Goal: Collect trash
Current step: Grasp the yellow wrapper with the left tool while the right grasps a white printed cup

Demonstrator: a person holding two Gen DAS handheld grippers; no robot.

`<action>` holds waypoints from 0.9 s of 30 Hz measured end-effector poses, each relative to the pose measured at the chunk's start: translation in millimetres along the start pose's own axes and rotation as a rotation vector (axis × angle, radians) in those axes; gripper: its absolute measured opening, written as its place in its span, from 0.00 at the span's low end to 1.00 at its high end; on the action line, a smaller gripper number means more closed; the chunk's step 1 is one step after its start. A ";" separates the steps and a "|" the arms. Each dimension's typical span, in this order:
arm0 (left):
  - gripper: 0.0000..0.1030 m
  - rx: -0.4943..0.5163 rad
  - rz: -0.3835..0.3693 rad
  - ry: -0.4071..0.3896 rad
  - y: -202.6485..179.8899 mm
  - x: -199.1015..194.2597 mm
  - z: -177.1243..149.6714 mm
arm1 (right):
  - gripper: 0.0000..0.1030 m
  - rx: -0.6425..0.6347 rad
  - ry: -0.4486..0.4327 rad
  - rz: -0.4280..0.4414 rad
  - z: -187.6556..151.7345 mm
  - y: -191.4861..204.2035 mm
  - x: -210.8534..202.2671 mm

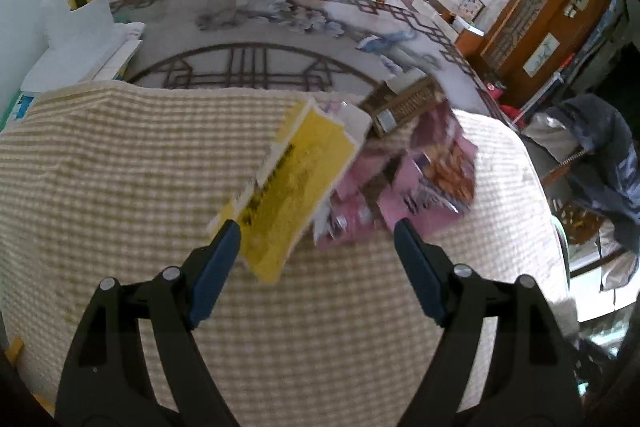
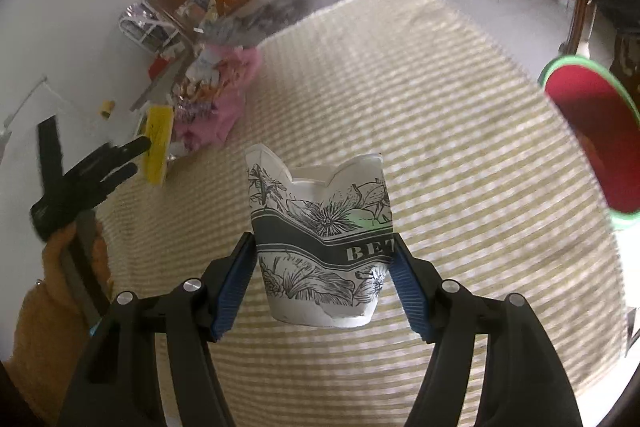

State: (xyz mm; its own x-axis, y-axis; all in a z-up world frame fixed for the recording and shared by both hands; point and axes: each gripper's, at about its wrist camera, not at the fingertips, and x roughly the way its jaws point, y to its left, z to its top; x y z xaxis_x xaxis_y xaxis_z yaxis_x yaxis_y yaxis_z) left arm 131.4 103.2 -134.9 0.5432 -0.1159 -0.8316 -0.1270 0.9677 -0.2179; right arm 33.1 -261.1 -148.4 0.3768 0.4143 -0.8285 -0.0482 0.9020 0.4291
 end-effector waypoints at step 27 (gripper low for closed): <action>0.33 -0.166 -0.052 0.097 22.3 -27.5 -63.1 | 0.63 0.017 0.052 -0.033 -7.3 -8.5 14.2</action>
State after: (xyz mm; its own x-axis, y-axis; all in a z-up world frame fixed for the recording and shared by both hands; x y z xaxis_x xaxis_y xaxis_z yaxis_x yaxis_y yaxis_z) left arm 61.3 113.9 -149.1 0.4716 -0.1938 -0.8602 -0.2401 0.9105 -0.3368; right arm 32.1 -262.1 -166.5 0.3291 0.3904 -0.8598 -0.0206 0.9133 0.4068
